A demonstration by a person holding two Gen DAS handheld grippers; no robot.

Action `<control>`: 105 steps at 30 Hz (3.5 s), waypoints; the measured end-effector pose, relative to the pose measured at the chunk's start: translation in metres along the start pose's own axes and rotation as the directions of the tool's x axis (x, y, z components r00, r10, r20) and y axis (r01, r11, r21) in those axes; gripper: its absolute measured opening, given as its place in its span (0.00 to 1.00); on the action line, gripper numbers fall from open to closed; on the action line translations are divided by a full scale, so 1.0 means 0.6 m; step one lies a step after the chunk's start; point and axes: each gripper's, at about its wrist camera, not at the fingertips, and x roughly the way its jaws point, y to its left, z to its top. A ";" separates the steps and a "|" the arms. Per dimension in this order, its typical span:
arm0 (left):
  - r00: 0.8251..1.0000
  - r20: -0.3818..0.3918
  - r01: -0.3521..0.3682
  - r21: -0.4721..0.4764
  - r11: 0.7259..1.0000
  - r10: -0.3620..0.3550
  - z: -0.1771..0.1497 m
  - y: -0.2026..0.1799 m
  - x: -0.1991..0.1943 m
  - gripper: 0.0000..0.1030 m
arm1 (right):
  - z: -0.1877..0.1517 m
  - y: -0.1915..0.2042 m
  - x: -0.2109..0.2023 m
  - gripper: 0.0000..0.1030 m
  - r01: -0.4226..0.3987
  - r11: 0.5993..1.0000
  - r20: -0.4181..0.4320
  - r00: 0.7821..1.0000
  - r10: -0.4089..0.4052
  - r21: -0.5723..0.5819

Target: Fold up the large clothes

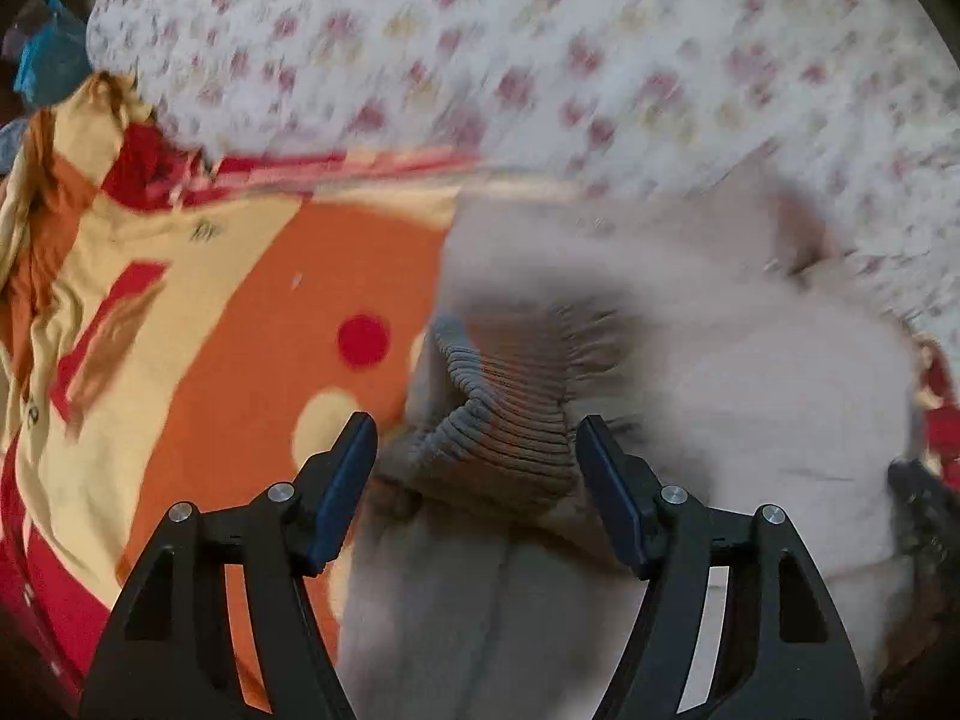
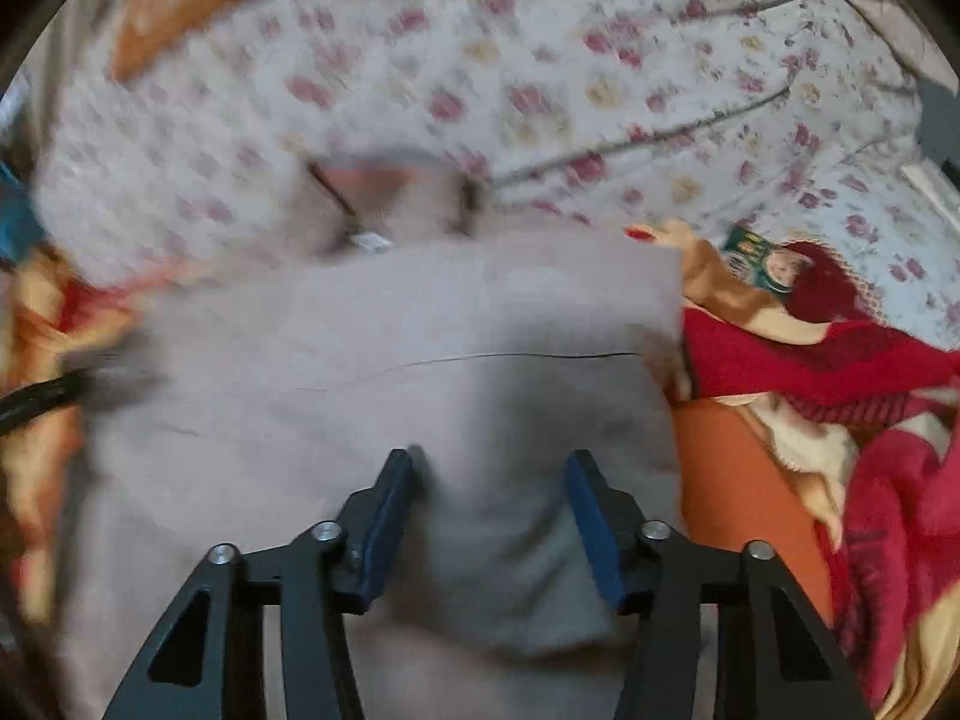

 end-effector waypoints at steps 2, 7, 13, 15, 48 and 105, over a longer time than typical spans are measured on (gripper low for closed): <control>0.999 -0.013 0.031 -0.049 0.998 -0.032 -0.004 0.015 0.006 0.69 | 0.003 -0.014 0.017 0.49 -0.017 0.999 -0.001 1.000 0.017 0.043; 0.997 -0.032 0.068 -0.097 0.993 -0.071 -0.001 0.031 0.009 0.69 | 0.008 -0.013 -0.036 0.48 -0.057 0.996 0.007 0.998 0.057 0.062; 0.999 -0.006 0.045 -0.061 0.997 -0.046 -0.004 0.011 0.003 0.69 | -0.031 0.001 -0.011 0.49 -0.026 1.000 -0.051 0.998 0.026 0.006; 0.999 0.007 0.042 -0.058 0.997 -0.042 -0.006 0.012 -0.002 0.69 | -0.038 -0.002 -0.007 0.49 -0.031 0.999 -0.042 0.999 0.031 0.017; 0.986 0.165 -0.053 0.096 0.994 0.036 -0.145 0.036 -0.144 0.69 | -0.229 -0.033 -0.209 0.74 -0.153 0.977 0.037 0.988 0.149 0.151; 0.998 -0.035 0.045 -0.003 0.999 -0.045 -0.272 0.085 -0.138 0.69 | -0.245 -0.090 -0.236 0.81 -0.155 0.978 0.019 0.988 0.154 0.141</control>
